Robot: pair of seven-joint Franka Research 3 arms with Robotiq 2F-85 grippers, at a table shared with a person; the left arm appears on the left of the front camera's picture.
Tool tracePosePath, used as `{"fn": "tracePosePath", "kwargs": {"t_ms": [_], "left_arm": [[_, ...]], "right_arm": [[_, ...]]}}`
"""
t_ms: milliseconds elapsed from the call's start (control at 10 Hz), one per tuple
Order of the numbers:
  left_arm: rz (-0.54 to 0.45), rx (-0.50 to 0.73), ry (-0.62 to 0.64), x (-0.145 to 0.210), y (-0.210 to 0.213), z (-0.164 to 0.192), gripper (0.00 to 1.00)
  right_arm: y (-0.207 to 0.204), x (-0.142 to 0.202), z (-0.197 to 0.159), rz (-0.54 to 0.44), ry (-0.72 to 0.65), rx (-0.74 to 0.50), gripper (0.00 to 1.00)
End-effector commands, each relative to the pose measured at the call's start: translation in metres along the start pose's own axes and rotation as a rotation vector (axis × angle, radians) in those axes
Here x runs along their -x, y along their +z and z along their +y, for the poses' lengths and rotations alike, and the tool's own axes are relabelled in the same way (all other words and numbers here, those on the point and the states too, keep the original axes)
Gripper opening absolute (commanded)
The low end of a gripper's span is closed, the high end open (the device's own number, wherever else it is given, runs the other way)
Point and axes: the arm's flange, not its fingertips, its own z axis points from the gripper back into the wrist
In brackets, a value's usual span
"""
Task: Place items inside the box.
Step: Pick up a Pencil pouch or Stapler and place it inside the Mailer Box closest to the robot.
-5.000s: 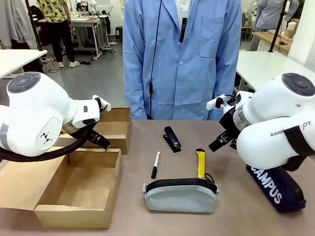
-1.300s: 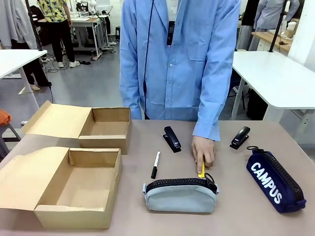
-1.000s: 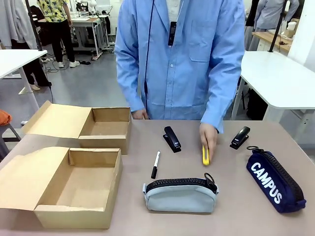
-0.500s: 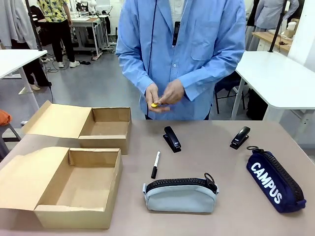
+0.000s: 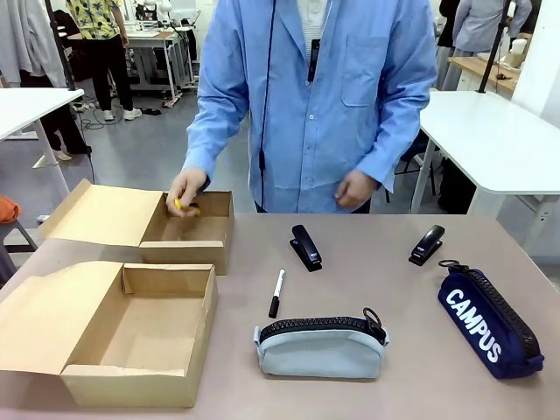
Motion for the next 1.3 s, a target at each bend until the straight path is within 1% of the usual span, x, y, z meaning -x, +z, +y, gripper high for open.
{"fn": "tracePosePath", "kwargs": {"t_ms": [0, 100, 200, 500, 600, 700, 800, 900, 1000, 1100, 1200], "left_arm": [[-0.012, 0.02, -0.019, 0.0, 0.002, -0.002, 1.0], [-0.012, 0.02, -0.019, 0.0, 0.002, -0.002, 1.0], [-0.012, 0.02, -0.019, 0.0, 0.002, -0.002, 1.0], [-0.012, 0.02, -0.019, 0.0, 0.002, -0.002, 1.0], [-0.012, 0.02, -0.019, 0.0, 0.002, -0.002, 1.0], [-0.012, 0.02, -0.019, 0.0, 0.002, -0.002, 1.0], [-0.012, 0.02, -0.019, 0.0, 0.002, -0.002, 1.0], [-0.012, 0.02, -0.019, 0.0, 0.002, -0.002, 1.0], [-0.012, 0.02, -0.019, 0.0, 0.002, -0.002, 1.0], [-0.012, 0.02, -0.019, 0.0, 0.002, -0.002, 1.0], [-0.012, 0.02, -0.019, 0.0, 0.002, -0.002, 1.0]], "right_arm": [[-0.134, 0.019, 0.064, 0.099, 0.346, -0.095, 1.0], [-0.162, 0.025, 0.076, 0.171, 0.422, -0.011, 1.0], [-0.041, -0.024, 0.043, 0.091, 0.143, -0.04, 1.0], [-0.041, -0.024, 0.043, 0.091, 0.143, -0.04, 1.0], [-0.056, -0.029, 0.053, 0.128, 0.197, -0.034, 1.0], [-0.092, -0.049, 0.072, 0.202, 0.344, 0.04, 1.0], [-0.134, -0.062, 0.084, 0.286, 0.452, 0.078, 1.0], [-0.168, -0.07, 0.092, 0.308, 0.525, 0.091, 1.0], [-0.197, -0.076, 0.097, 0.287, 0.556, 0.108, 1.0], [-0.231, -0.08, 0.104, 0.318, 0.591, 0.138, 1.0], [-0.261, -0.081, 0.111, 0.371, 0.644, 0.119, 1.0]]}}
